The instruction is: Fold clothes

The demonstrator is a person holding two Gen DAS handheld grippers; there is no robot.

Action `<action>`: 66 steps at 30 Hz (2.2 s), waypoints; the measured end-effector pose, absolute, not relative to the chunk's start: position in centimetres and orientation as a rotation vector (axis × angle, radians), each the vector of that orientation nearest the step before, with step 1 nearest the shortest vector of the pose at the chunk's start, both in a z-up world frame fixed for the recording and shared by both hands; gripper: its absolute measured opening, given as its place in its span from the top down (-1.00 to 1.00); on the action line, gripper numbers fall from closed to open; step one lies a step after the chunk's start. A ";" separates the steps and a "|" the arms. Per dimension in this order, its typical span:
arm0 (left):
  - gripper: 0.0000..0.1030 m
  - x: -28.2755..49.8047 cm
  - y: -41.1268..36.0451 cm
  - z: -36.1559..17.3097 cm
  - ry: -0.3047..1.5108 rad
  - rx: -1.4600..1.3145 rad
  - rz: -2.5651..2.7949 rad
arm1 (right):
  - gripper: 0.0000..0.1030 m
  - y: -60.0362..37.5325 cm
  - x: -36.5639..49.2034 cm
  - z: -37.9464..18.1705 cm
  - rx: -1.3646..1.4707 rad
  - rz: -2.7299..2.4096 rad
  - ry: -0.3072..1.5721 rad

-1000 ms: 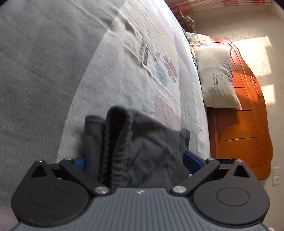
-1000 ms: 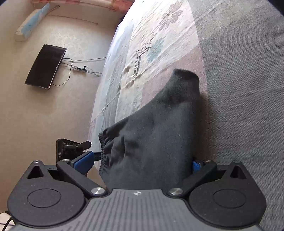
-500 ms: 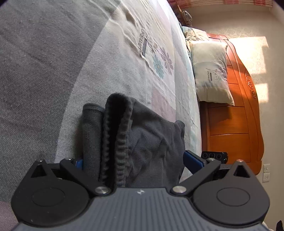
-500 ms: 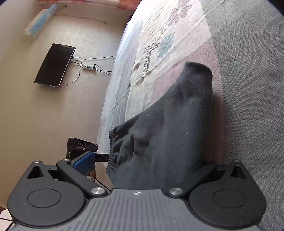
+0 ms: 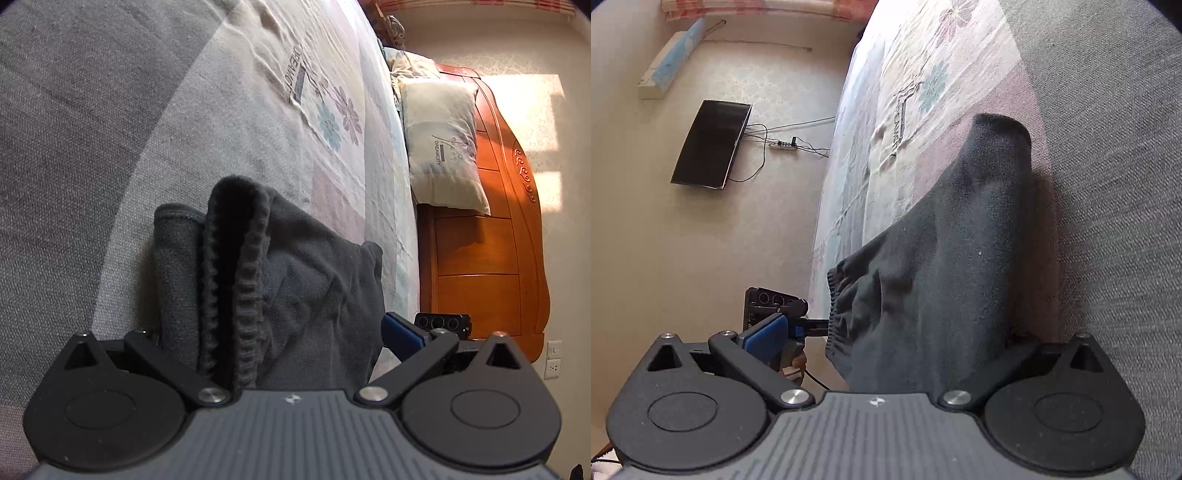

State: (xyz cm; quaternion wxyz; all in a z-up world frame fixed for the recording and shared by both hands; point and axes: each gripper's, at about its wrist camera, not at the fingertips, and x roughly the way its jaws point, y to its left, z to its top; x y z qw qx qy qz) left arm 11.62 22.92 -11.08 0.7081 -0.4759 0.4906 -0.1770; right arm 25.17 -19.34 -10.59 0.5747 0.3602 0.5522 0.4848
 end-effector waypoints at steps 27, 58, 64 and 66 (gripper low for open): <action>-0.98 15.4 12.7 -5.7 1.085 -0.987 -0.529 | -1.00 -25.6 22.9 -3.9 0.876 1.183 1.122; -0.97 27.7 -9.9 -4.4 1.257 -0.742 -0.754 | -1.00 -47.9 23.0 -6.3 1.015 0.865 0.961; -0.97 27.4 -9.0 -6.7 1.322 -0.745 -0.718 | -1.00 -47.5 23.6 -9.2 1.068 0.845 0.977; -0.97 27.7 -9.2 -6.9 1.328 -0.741 -0.713 | -1.00 -46.9 23.8 -10.2 1.070 0.834 1.005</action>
